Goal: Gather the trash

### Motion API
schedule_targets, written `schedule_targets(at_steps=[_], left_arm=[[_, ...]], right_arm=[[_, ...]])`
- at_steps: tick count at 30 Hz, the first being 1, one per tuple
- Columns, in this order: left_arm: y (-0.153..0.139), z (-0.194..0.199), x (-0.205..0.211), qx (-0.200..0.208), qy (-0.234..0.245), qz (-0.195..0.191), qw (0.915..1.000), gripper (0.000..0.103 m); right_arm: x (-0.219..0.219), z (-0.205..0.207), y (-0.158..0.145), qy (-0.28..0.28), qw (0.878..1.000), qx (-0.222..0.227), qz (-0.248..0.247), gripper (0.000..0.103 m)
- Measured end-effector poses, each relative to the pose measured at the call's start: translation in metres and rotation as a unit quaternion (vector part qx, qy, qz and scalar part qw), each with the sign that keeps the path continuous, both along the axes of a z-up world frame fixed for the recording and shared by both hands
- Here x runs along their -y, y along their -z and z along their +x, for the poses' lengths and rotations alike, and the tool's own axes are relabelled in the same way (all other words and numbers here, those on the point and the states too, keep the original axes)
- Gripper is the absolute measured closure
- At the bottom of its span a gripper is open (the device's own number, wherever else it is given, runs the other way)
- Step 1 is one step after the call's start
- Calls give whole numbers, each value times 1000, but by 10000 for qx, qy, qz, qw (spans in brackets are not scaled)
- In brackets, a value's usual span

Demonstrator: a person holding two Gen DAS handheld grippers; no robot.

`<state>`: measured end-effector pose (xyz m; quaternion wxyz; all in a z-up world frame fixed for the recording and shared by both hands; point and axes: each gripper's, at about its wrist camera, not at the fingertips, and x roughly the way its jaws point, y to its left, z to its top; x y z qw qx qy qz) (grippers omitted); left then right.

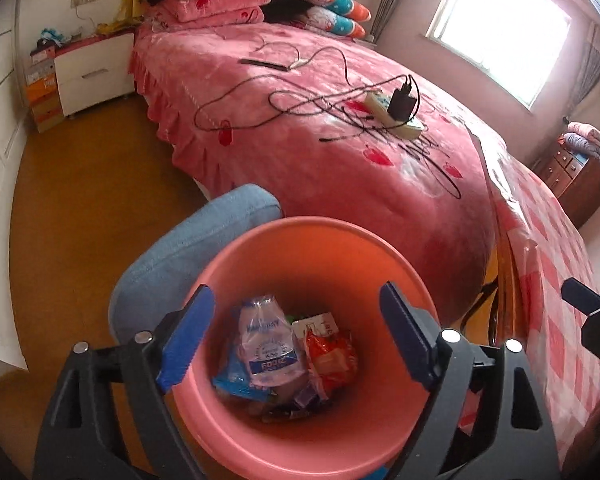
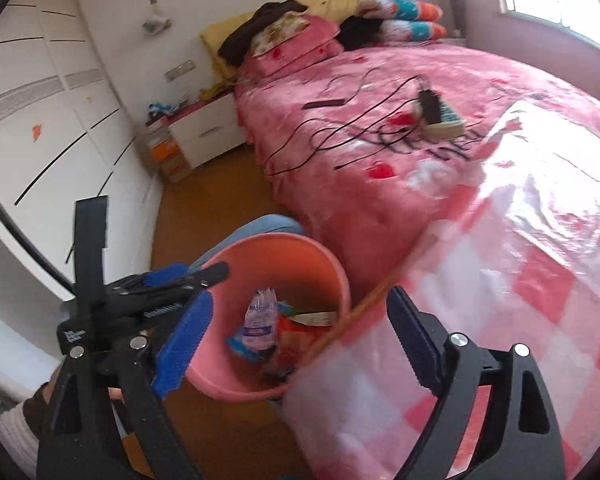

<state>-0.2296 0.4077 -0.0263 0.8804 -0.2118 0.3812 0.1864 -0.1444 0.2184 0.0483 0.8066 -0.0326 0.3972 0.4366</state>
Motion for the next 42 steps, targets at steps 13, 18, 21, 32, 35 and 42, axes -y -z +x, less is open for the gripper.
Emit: schedule_targets(at_steps=[13, 18, 21, 32, 35, 42], left_arm=[[-25, 4, 29, 199, 194, 329, 9991, 5], [-36, 11, 49, 308, 405, 381, 9980, 5], [-43, 18, 64, 365, 562, 441, 9968, 4], [-58, 39, 121, 462, 1097, 570, 9913, 4], [-61, 43, 135, 494, 1231, 601, 9893, 4], [-69, 52, 166, 613, 1491, 654, 9848, 4]], right_arm=[[53, -2, 11, 686, 9962, 384, -371, 15], [74, -2, 10, 943, 9931, 538, -445, 15], [87, -2, 11, 1098, 9909, 593, -496, 15], [129, 2, 10, 1600, 9837, 682, -463, 10], [142, 6, 8, 1747, 9810, 719, -434, 10], [175, 14, 4, 2140, 9727, 805, -390, 10]])
